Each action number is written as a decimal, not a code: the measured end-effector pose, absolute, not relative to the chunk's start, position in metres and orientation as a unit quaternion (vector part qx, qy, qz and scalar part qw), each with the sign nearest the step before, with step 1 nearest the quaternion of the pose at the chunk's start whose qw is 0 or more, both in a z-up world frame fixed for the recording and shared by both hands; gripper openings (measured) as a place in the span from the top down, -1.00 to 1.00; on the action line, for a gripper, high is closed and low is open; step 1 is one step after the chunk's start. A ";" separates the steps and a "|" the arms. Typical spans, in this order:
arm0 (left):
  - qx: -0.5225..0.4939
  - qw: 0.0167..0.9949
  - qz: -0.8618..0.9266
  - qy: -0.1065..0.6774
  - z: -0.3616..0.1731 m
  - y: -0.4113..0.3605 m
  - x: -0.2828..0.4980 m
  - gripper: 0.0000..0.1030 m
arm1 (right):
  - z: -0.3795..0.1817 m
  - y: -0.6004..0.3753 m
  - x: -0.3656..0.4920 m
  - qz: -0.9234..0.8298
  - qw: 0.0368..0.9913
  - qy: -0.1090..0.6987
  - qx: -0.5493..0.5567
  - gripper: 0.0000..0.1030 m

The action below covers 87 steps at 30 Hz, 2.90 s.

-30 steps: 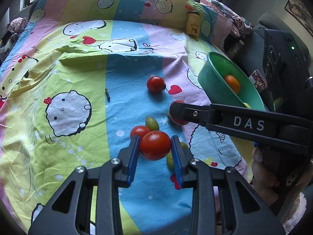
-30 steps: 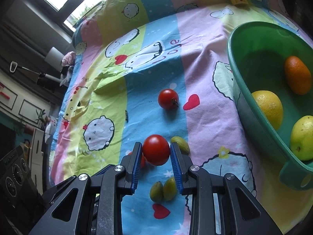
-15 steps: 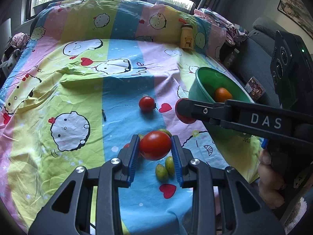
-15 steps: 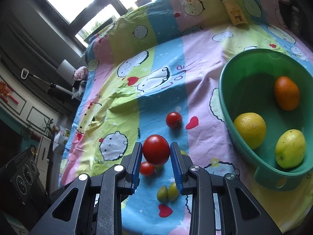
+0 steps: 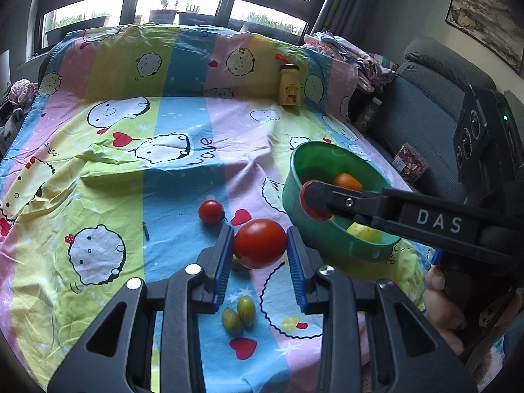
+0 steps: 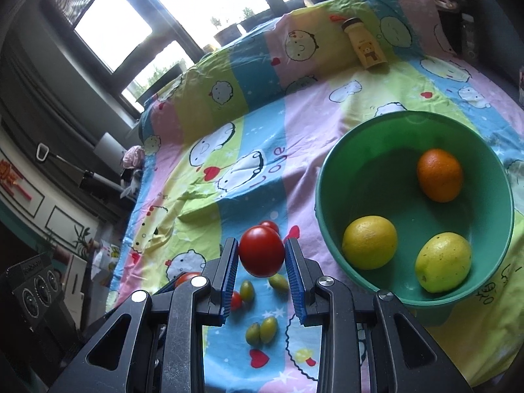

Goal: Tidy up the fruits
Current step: 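Carry both held tomatoes over the green basin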

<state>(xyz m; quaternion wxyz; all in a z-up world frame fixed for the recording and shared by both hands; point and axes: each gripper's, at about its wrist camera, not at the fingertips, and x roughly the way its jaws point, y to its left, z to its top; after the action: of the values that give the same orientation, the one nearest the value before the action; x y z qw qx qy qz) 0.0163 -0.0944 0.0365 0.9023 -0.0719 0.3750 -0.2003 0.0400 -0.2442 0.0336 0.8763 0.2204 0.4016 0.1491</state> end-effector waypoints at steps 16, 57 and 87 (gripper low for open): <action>-0.069 0.899 -0.210 0.379 0.038 -0.128 0.032 0.38 | 0.040 -0.293 0.033 0.131 0.878 0.367 0.279 0.37; -0.135 0.915 -0.081 0.370 0.039 0.005 -0.002 0.38 | -0.053 -0.158 0.074 0.207 0.770 0.579 0.167 0.35; -0.115 0.921 -0.116 0.354 0.058 -0.023 -0.005 0.38 | -0.044 -0.157 0.074 0.230 0.775 0.564 0.167 0.37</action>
<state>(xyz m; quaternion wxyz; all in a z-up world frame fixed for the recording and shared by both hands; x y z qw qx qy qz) -0.0050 -0.0235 0.0580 0.9208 -0.1145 0.3544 -0.1159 0.0745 -0.1574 -0.0443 0.7754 0.1671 0.5639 0.2300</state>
